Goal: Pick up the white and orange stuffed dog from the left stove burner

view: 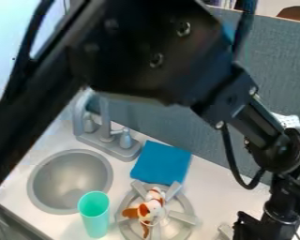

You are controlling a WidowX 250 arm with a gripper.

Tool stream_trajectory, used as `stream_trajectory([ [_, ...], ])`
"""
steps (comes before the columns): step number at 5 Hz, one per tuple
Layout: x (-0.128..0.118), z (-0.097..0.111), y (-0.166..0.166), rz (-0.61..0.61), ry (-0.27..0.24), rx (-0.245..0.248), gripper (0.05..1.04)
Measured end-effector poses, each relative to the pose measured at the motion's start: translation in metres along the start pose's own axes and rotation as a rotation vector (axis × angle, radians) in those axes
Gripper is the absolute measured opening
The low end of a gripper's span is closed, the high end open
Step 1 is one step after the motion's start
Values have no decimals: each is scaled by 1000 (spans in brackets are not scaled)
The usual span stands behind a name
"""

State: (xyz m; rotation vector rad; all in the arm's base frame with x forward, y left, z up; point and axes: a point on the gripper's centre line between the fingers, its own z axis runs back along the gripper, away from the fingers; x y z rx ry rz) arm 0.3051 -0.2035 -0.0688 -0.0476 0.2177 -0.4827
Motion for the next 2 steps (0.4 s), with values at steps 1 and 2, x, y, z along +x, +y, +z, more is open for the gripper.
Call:
stream_trajectory([
  [1, 4, -6, 2, 11, 32, 13, 834],
  [2, 4, -9, 4, 21, 60, 13, 671],
])
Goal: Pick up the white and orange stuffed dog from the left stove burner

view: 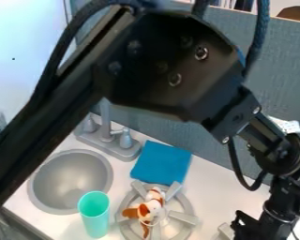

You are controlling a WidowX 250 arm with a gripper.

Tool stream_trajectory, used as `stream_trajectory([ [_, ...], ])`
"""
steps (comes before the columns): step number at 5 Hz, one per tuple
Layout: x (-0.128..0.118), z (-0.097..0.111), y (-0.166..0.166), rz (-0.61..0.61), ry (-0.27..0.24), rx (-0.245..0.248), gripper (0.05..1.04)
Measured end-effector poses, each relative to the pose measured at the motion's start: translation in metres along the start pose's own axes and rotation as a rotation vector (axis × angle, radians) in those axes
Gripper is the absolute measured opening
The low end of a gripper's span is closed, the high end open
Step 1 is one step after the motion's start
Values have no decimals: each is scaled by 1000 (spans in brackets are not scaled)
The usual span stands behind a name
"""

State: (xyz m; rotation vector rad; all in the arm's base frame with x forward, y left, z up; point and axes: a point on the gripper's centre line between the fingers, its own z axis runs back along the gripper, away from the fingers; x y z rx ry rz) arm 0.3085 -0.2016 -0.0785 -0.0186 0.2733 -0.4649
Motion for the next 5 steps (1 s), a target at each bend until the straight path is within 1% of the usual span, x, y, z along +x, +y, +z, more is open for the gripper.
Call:
stream_trajectory([
  [1, -2, -2, 1, 2, -8, -1, 662],
  [2, -25, -7, 3, -6, 5, -2, 648],
  [3, -49, 20, 12, 22, -106, -6, 644],
  [4, -74, 22, 38, 112, -142, -47, 644],
  [5, -80, 8, 51, 168, -85, -70, 644],
])
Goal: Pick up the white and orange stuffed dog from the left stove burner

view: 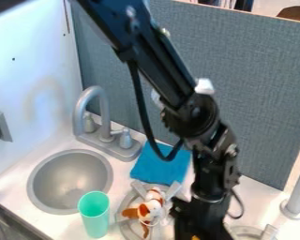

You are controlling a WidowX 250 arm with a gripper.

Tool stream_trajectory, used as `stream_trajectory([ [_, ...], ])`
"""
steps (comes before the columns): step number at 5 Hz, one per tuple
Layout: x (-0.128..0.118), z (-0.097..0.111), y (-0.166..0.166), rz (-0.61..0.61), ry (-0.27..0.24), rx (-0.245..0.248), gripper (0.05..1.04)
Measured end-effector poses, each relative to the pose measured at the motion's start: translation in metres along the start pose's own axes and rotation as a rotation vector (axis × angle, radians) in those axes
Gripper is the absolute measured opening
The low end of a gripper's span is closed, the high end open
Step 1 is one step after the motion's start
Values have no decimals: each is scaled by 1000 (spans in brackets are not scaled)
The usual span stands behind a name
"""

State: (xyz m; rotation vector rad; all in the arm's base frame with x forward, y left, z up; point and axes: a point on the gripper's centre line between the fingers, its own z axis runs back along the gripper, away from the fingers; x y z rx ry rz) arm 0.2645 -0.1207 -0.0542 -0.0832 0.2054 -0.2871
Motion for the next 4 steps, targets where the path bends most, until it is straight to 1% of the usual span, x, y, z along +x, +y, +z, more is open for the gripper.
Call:
stream_trajectory([
  [1, 4, -23, 14, 34, 80, -5, 644],
  [3, 18, -42, 19, 30, 166, 0, 644],
  [4, 20, -42, 19, 38, 183, -9, 644],
])
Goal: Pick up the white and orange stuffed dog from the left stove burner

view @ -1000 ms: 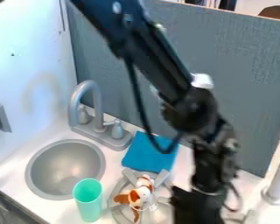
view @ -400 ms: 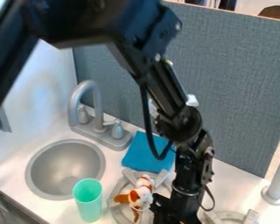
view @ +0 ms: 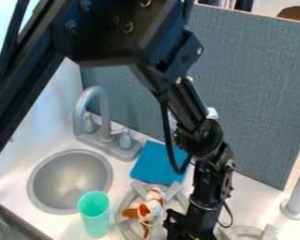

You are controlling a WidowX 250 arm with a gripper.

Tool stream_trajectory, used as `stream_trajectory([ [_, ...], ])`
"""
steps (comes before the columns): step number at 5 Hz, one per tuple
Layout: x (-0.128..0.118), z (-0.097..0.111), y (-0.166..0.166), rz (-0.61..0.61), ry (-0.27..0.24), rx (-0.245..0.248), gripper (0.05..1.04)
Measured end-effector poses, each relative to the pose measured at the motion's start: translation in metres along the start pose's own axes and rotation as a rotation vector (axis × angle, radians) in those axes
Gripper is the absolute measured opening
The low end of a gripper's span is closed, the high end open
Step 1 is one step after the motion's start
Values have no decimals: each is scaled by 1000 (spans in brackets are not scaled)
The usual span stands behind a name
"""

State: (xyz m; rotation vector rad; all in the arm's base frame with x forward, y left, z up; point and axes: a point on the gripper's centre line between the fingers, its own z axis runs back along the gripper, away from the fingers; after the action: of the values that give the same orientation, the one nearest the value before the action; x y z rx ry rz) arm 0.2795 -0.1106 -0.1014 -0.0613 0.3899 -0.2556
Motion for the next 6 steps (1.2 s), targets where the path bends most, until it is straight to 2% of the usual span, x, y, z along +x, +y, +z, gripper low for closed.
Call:
stream_trajectory([
  [1, -1, 0, 1, 18, 0, -28, 696],
  [2, -14, -3, 7, 20, -15, -64, 972],
  [3, -19, 35, 11, 15, -146, -102, 1005],
  [5, -26, 63, 47, 79, -243, -117, 1001],
  [6, -25, 69, 71, 130, -255, -90, 1001],
])
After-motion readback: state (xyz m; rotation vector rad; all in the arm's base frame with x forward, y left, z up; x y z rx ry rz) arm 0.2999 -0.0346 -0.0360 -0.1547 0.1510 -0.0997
